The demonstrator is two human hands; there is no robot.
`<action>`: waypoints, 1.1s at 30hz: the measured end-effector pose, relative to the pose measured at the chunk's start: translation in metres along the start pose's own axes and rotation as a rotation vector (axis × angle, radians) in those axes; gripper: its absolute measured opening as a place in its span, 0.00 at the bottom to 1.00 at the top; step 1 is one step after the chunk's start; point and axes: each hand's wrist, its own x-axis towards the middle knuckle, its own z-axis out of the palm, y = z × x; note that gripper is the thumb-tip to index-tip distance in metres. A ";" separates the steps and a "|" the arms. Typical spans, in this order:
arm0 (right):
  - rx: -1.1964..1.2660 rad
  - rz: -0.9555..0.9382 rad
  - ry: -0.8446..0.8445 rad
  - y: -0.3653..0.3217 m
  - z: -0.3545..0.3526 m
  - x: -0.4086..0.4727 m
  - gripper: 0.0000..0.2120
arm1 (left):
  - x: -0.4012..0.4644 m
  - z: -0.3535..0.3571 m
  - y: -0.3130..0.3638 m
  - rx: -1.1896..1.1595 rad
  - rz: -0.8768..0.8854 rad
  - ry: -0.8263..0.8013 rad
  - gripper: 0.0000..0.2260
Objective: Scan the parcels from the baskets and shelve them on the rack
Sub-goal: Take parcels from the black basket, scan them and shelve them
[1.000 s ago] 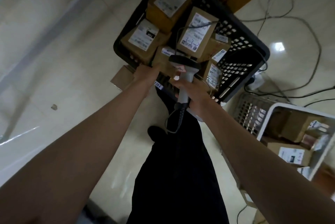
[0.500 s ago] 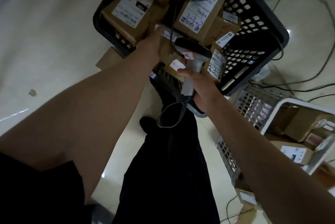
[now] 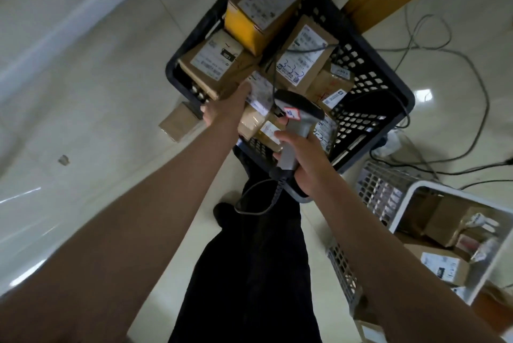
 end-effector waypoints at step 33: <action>-0.773 -1.099 -0.483 -0.198 0.172 -0.571 0.10 | -0.439 -0.455 0.112 -0.433 0.769 0.028 0.38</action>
